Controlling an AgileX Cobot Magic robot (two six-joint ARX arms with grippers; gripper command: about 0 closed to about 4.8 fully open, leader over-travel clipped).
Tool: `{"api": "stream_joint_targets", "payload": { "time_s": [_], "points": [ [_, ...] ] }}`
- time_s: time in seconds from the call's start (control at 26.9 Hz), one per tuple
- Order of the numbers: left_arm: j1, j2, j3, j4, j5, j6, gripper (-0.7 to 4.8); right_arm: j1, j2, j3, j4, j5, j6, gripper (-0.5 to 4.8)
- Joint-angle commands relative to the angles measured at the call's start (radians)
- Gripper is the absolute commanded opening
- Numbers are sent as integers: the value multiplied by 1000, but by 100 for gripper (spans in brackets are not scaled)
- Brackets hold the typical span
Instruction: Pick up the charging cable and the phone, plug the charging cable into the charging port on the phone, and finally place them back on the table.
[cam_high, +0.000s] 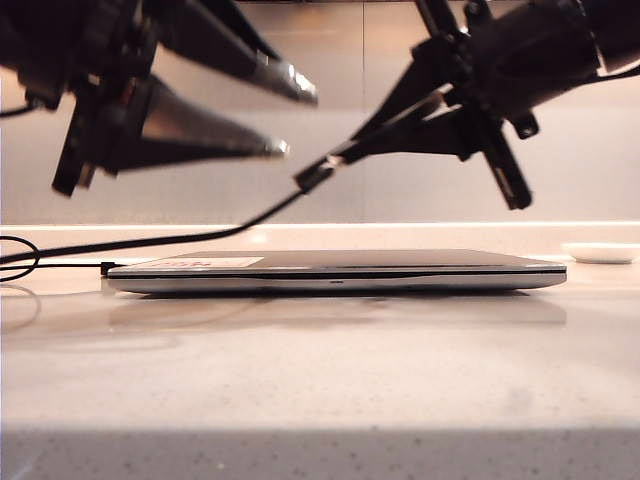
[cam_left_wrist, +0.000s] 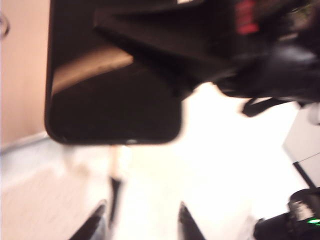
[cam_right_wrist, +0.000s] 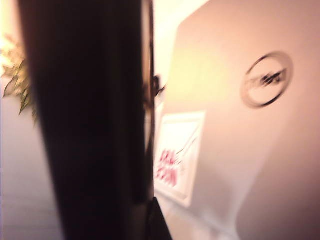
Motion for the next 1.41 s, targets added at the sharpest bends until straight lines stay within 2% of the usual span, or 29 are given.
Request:
{"api": "stream_joint_targets", "payload": {
  "time_s": [0.04,0.07,0.11,0.37,0.56,0.67,0.85,1.0,1.11,1.41],
  "points": [
    [3,-34,15,0,0,42,60,-71,-36,11,-35,-6,-67,-6],
    [8,-44,18,-7,0,55,7,-93,-49,11,-61,-5,-93,-6],
    [12,-53,21,-16,0,60,-7,-115,-61,13,-85,-6,-113,-6],
    [108,-94,28,-84,0,140,-6,-315,-129,101,-451,-48,-298,-6],
    [246,-98,97,-262,0,304,-6,-474,-113,237,-726,-69,-473,-6],
    [309,-98,124,-292,0,330,-6,-540,-87,287,-809,-87,-489,-6],
    [354,-98,135,-286,0,330,-6,-606,3,342,-891,-210,-509,-6],
    [354,-98,135,-286,0,329,-6,-604,124,391,-908,-200,-536,-6],
    [354,-98,135,-286,0,329,-6,-604,212,423,-902,-156,-558,-6],
    [354,-98,135,-286,0,329,-6,-604,315,435,-878,-110,-584,-5]
  ]
}}
